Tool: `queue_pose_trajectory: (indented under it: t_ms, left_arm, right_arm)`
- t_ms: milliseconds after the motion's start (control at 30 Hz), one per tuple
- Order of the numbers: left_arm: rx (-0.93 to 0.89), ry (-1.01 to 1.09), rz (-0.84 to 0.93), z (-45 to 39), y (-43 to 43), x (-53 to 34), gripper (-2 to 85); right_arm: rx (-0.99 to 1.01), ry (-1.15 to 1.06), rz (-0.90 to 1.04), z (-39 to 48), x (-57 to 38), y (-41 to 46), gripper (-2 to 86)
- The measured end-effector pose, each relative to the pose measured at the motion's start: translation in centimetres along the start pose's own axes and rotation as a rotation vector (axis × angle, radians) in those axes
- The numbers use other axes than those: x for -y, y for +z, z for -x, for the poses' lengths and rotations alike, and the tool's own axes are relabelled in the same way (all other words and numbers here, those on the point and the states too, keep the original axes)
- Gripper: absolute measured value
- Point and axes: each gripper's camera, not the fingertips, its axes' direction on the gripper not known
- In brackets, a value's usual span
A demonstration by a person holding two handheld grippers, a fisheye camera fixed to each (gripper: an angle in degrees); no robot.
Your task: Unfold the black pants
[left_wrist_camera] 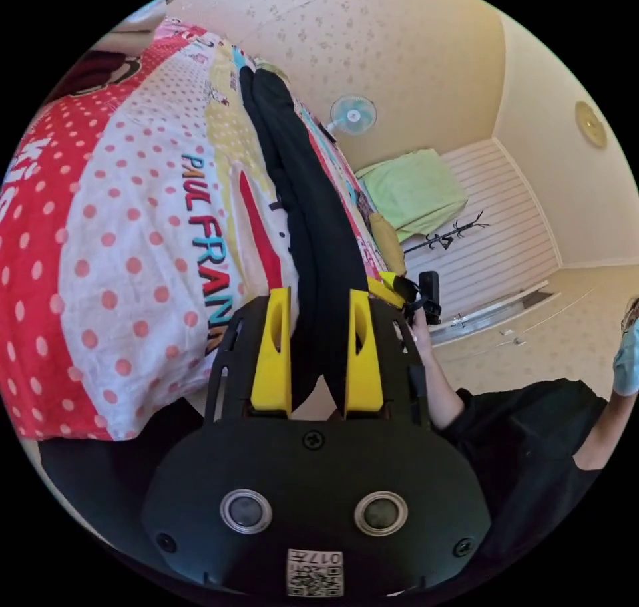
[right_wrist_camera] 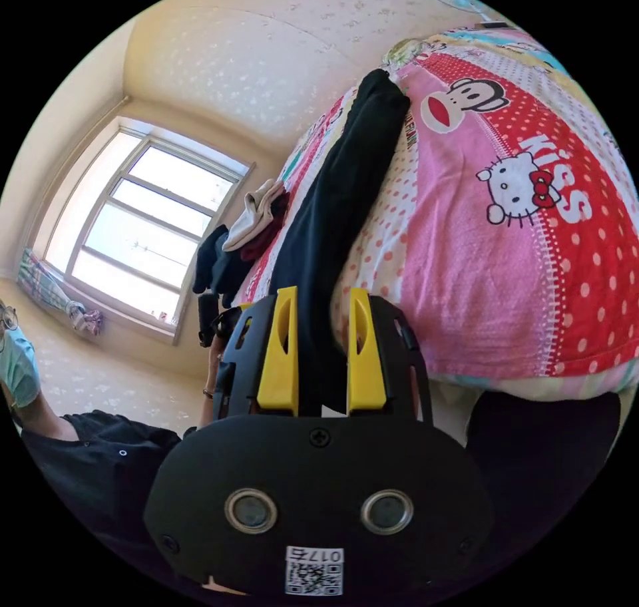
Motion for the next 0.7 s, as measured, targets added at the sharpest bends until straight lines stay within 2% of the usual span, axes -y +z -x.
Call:
queue_pose_trajectory:
  t_ms: [67, 167, 300, 433, 500, 567, 700]
  left_arm:
    - [0.023, 0.015, 0.011, -0.7, 1.7, -0.1, 11.8]
    - [0.156, 0.022, 0.009, -1.8, 3.2, -0.8, 7.4]
    - [0.119, 0.161, 0.116, -4.2, 4.8, -1.9, 5.7]
    - [0.139, 0.256, 0.438, -8.7, 7.9, -3.9, 6.9]
    - [0.183, 0.246, 0.528, -9.0, 8.9, -4.3, 7.6]
    - [0.2, 0.189, 0.511, -8.3, 8.4, -3.5, 9.7]
    - [0.18, 0.153, 0.175, -7.2, 5.6, -0.5, 13.0]
  right_arm:
    - [0.098, 0.022, -0.023, -1.5, 0.2, 1.1, 11.8]
    - [0.265, 0.077, 0.04, -3.1, 1.2, 4.5, 9.2]
    - [0.129, 0.069, 0.145, -2.0, 1.7, 5.1, 4.2]
    - [-0.006, -0.068, 0.306, 1.0, 0.7, 2.7, 3.0]
    - [-0.156, -0.155, 0.461, 2.6, -0.5, 1.8, 2.6]
    - [-0.212, -0.144, 0.497, 2.6, -0.9, 0.7, 2.6]
    - [-0.158, -0.123, 0.31, 2.9, 1.6, -2.5, 4.4]
